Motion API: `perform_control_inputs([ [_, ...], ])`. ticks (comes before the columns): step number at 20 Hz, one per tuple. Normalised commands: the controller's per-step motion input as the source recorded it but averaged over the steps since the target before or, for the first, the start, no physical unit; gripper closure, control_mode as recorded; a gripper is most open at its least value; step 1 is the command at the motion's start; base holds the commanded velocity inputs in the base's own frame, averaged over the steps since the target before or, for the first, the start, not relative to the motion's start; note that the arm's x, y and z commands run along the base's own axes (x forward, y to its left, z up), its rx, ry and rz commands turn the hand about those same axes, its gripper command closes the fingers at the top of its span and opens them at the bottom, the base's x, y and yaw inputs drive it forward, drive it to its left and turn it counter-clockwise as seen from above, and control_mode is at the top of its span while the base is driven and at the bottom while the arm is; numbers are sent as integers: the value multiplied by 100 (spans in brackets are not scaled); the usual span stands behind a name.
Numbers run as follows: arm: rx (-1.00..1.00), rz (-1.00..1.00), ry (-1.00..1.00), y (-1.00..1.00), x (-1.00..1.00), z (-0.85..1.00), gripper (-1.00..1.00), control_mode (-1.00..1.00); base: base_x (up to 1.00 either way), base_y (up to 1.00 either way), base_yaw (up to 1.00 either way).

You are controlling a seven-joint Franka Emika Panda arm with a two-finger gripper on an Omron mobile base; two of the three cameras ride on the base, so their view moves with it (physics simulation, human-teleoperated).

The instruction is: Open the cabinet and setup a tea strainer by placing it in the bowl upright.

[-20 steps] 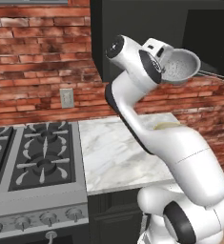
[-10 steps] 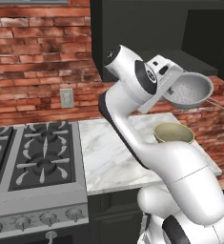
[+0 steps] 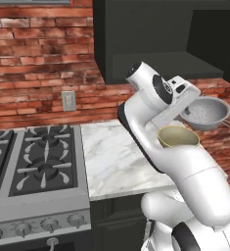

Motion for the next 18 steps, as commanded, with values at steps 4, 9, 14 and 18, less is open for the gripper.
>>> perform_control_inputs([
  [4,4,-11,7,-71,19,-55,100,-100,0,0,0],
  [9,13,0,4,-21,37,-43,100,-100,0,0,0],
  [14,17,7,0,0,59,-22,100,-100,0,0,0],
  [18,10,4,0,-7,57,-25,100,-100,0,0,0],
])
